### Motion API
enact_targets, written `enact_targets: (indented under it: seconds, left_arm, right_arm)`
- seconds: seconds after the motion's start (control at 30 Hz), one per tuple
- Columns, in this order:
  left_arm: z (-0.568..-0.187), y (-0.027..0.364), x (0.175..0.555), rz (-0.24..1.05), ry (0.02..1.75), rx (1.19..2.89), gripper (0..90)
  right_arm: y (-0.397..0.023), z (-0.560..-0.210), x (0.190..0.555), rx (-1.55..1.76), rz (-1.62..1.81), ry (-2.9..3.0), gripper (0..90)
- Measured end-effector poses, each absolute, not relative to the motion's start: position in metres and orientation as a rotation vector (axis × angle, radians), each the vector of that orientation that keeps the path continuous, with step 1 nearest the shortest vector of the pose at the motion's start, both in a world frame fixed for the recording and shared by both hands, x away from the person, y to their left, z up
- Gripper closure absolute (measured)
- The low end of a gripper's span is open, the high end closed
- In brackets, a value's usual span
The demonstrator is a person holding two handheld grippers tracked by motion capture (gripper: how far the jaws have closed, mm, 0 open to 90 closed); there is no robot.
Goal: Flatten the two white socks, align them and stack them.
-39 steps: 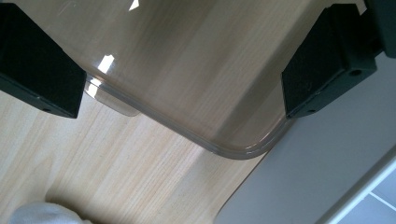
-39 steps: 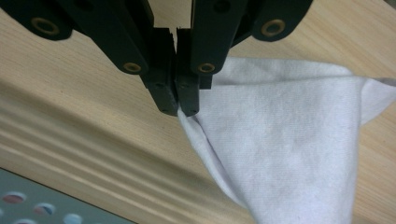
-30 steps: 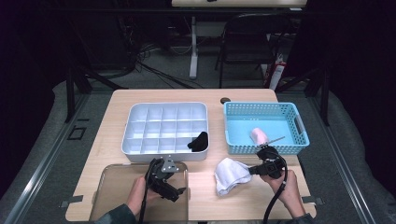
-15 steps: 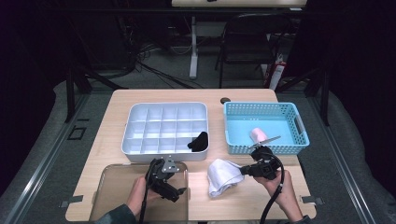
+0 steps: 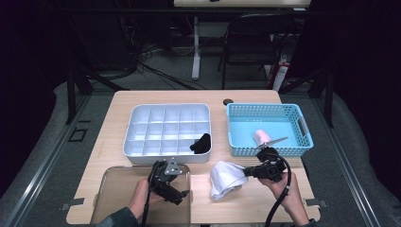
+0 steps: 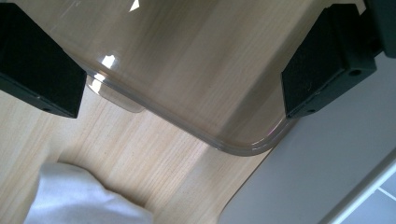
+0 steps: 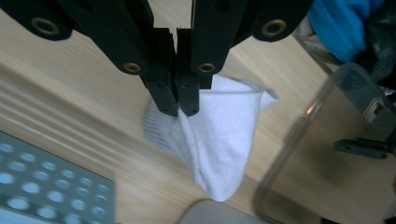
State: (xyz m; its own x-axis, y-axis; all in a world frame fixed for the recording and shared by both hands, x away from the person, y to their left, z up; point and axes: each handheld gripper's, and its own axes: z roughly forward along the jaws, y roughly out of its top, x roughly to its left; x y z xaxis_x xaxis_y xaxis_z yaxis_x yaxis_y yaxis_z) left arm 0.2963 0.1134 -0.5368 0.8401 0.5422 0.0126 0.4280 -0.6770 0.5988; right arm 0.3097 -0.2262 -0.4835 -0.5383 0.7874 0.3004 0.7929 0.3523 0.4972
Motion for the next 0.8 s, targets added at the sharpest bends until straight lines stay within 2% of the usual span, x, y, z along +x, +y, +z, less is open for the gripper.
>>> enact_targets:
  seconds: [0.27, 0.53, 0.8]
  left_arm:
    - [-0.533, 0.11, 0.294, 0.237, 0.704, 2.412, 0.4]
    - [-0.534, 0.105, 0.294, 0.222, 0.696, 2.419, 1.0]
    - [-0.535, 0.106, 0.296, 0.216, 0.707, 2.422, 2.5]
  right_arm:
    - [-0.2, -0.482, 0.308, -1.397, -0.961, -2.594, 88.4]
    - [-0.165, -0.507, 0.316, -1.325, -0.882, -2.614, 87.9]
    - [-0.156, -0.535, 0.32, -1.424, -0.787, -2.623, 79.5]
